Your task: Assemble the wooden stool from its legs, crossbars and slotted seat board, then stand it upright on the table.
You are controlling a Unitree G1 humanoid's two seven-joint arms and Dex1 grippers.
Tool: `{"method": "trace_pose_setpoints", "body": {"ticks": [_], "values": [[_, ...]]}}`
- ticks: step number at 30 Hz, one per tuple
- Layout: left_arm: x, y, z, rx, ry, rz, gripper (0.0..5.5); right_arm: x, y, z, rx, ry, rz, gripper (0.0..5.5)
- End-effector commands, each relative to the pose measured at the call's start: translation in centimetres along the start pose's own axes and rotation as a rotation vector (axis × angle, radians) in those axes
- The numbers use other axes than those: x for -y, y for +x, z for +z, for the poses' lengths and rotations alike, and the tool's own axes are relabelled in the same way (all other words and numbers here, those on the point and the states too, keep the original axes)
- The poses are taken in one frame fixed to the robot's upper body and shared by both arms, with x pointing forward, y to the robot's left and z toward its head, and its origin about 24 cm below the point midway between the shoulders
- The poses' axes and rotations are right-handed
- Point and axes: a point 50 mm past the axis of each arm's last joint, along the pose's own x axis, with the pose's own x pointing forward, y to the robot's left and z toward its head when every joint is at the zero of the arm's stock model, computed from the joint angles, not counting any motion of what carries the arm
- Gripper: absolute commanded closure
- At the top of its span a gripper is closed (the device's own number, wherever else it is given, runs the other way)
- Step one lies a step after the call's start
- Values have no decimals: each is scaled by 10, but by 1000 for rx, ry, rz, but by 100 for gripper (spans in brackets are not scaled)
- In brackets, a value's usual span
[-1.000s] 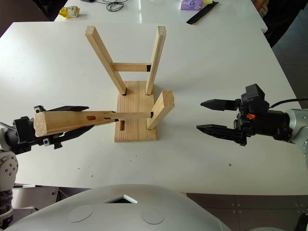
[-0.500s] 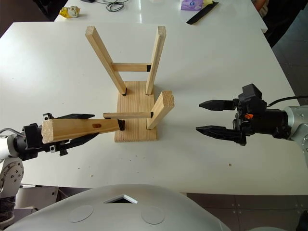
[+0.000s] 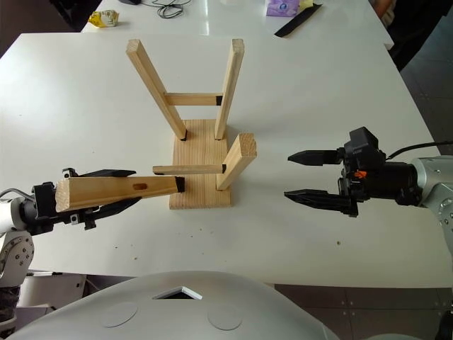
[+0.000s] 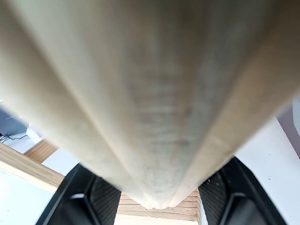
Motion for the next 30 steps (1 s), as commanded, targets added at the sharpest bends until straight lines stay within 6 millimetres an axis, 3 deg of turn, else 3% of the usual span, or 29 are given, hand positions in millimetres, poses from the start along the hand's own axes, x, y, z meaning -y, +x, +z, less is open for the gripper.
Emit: {"method": "trace_pose_setpoints", "body": {"ticks": [1, 10, 30], "values": [[-3, -4, -11, -117, -140, -76, 342, -2, 4, 2, -13, -23, 11, 109], [-23, 1, -1, -150, -175, -179, 342, -6, 10, 1, -7, -36, 24, 109], [-42, 17, -4, -191, -223, -294, 342, -7, 31, -2, 4, -68, 74, 109]]}}
